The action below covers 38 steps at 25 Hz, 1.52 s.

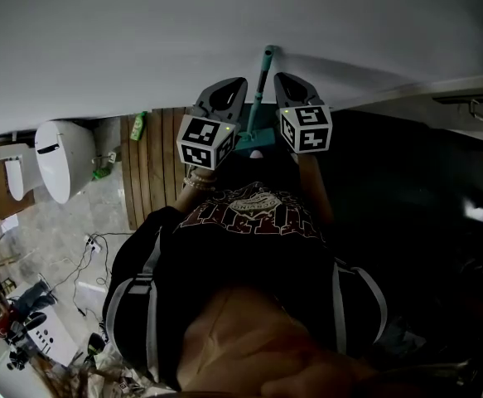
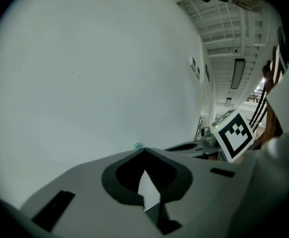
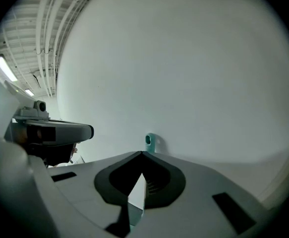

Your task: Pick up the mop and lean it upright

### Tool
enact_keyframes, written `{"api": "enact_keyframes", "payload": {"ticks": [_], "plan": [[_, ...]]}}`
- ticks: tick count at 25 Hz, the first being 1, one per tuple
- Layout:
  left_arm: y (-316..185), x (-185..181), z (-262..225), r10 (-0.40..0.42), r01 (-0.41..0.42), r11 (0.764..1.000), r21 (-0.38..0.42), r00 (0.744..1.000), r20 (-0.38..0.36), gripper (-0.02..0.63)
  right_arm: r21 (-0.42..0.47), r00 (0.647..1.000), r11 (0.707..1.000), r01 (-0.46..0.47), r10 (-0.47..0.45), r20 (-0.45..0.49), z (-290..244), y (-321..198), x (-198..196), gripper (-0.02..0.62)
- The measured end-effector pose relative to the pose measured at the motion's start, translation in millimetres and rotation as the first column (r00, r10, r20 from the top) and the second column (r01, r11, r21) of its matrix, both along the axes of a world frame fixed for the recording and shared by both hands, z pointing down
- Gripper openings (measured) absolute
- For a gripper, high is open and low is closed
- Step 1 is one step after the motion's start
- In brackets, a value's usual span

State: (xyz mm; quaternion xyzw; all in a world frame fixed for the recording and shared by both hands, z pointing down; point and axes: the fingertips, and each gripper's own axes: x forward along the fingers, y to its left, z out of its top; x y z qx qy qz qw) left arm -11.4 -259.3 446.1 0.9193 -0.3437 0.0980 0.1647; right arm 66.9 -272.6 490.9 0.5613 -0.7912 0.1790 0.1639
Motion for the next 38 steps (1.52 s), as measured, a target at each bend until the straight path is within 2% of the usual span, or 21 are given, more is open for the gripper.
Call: {"api": "enact_keyframes", "payload": {"ticks": [17, 29, 38], "plan": [[21, 5, 0, 0.017, -0.017, 1.000, 0.007, 1.000, 0.000, 0.046, 0.019, 0.998, 0.998, 0.052, -0.052, 0.029, -26, 45, -12, 0.018], [36, 13, 0, 0.043, -0.043, 0.999, -0.009, 0.999, 0.004, 0.046, 0.029, 0.999, 0.999, 0.025, -0.026, 0.037, -38, 66, -4, 0.018], [41, 11, -3, 0.035, -0.035, 0.999, 0.005, 0.999, 0.012, 0.046, 0.011, 0.999, 0.999, 0.048, -0.048, 0.025, -37, 75, -9, 0.018]]}}
